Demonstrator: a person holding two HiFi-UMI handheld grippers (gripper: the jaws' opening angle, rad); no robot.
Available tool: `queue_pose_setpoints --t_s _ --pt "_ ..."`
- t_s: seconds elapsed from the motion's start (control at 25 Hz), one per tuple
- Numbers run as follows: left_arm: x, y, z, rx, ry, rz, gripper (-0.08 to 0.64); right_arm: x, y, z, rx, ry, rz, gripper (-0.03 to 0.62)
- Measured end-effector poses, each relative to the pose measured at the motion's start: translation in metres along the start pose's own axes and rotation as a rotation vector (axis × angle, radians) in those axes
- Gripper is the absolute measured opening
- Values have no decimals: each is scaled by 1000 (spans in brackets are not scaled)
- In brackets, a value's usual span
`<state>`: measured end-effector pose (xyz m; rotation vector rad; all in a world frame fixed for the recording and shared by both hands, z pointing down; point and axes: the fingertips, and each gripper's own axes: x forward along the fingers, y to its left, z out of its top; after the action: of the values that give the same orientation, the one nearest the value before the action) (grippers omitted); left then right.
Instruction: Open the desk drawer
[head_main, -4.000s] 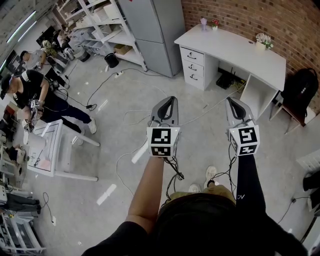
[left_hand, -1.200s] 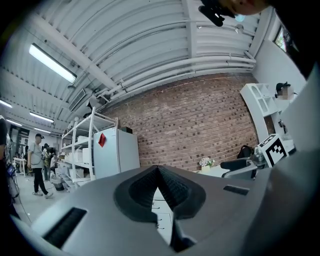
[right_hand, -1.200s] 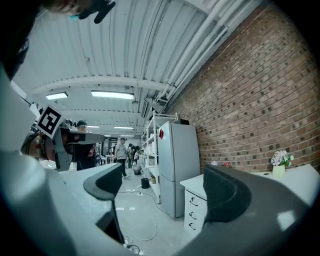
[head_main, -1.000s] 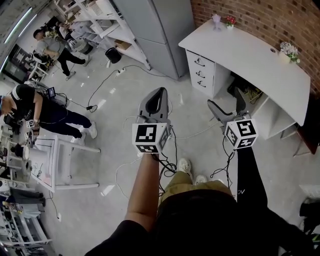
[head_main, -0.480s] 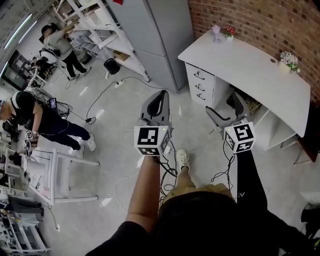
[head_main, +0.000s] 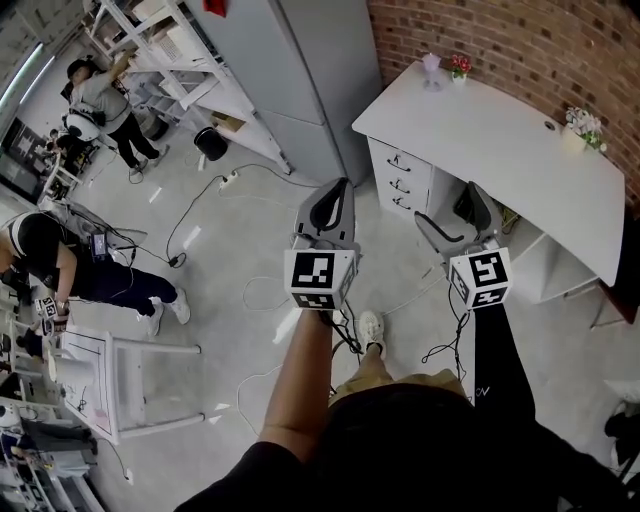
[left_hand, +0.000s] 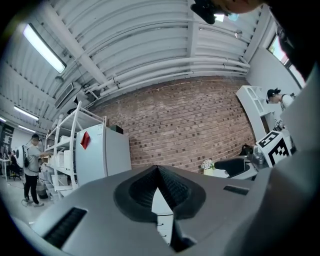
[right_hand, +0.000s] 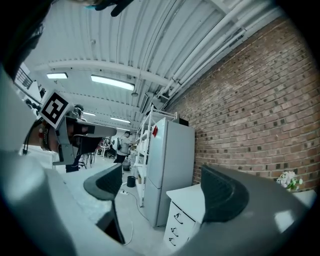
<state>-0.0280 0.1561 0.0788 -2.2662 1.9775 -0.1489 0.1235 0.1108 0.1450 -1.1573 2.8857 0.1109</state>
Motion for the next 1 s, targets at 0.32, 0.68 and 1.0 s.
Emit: queue_pose_setpoints --t_s 0.32,0.68,1.0 --pt "75 58 -14 33 21 -53 8 92 -15 -8 -45 30 -35 499" --pt "163 120 -48 -5 7 -155 8 195 -42 -41 -25 87 -91 499" --pt "212 149 -79 -69 24 -227 8 249 -52 -72 -11 160 -98 499"
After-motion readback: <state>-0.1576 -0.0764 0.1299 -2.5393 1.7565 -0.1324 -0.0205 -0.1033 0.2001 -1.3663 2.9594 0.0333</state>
